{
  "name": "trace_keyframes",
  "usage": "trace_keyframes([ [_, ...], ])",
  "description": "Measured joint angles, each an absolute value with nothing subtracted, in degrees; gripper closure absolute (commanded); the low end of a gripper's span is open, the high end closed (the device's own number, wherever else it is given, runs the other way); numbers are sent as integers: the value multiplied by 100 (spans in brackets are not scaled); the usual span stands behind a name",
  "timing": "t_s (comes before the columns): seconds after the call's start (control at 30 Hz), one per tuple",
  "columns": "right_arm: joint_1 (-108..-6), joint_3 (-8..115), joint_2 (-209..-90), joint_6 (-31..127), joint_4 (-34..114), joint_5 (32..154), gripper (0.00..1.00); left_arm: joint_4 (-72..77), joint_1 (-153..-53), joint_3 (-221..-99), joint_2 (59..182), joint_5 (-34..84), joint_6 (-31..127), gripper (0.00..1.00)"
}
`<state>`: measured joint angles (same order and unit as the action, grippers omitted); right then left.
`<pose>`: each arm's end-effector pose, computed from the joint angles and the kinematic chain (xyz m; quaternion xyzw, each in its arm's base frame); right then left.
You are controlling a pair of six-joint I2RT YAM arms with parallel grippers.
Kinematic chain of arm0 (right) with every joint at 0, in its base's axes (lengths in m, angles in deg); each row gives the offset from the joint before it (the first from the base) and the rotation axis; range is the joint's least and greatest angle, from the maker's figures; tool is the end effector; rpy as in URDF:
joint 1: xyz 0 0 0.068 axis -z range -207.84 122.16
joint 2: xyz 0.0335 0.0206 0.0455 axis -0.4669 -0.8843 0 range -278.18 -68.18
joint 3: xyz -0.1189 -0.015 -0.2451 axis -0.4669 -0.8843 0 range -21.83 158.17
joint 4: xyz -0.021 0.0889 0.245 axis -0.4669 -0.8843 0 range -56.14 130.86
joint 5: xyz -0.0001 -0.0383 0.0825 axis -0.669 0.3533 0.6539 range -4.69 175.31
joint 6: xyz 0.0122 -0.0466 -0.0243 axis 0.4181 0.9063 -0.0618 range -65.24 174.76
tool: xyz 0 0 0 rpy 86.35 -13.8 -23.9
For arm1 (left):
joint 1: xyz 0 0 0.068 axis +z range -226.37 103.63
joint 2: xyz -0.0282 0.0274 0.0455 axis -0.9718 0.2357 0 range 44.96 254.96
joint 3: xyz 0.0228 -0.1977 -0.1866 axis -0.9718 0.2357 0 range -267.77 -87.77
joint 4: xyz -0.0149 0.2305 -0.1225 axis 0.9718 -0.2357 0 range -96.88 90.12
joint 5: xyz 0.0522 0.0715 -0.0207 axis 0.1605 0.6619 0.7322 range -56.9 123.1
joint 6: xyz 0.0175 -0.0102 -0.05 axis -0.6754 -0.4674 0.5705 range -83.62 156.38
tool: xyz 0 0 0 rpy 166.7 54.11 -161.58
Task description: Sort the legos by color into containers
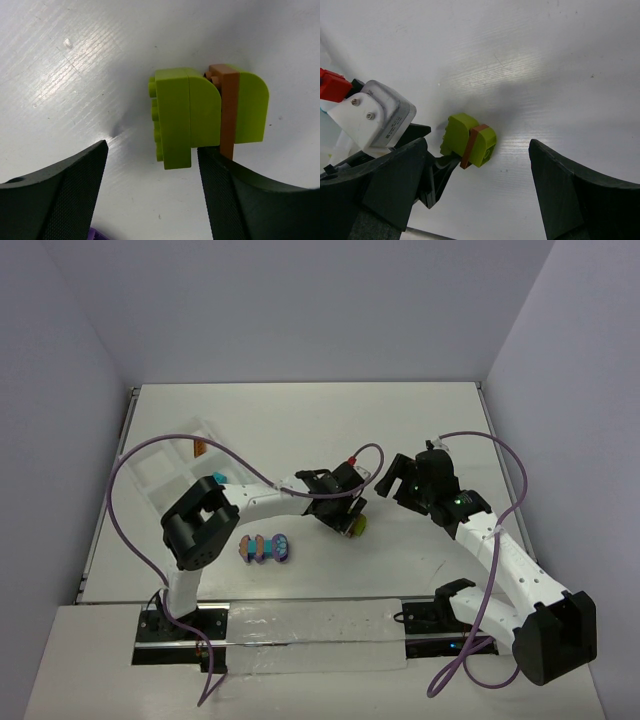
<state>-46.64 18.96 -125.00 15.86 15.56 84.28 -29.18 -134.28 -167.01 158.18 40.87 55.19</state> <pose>0.1990 0.0670 0.2521 0.1626 0.8964 0.1917 0.3650 0.2218 -0.3446 0.1714 0.3101 0.9200 -0.0914 0.2217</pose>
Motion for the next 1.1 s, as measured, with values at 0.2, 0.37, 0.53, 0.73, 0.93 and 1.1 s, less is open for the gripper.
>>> trace_keyframes([
  [0.2,-4664,1886,-12500,1610,1564,8475,11,-2920,-13437,-16731,15931,4230,5527,33],
  [0.37,-4664,1864,-12524,1628,1611,8509,11,-2915,-13441,-16826,16050,4299,5518,34],
  [0.53,-4664,1864,-12570,1632,1648,8572,11,-2884,-13441,-16826,16051,4297,5500,20],
  [0.73,-4664,1864,-12564,1668,1652,8597,11,-2799,-13442,-16828,16051,4299,5472,19],
  [0.93,-4557,1732,-12069,1604,1588,8431,11,-2641,-13465,-16826,16051,4355,5459,31],
  [1.1,-4370,1608,-11263,1504,1414,8103,11,-2477,-13493,-16785,16049,4393,5421,36],
])
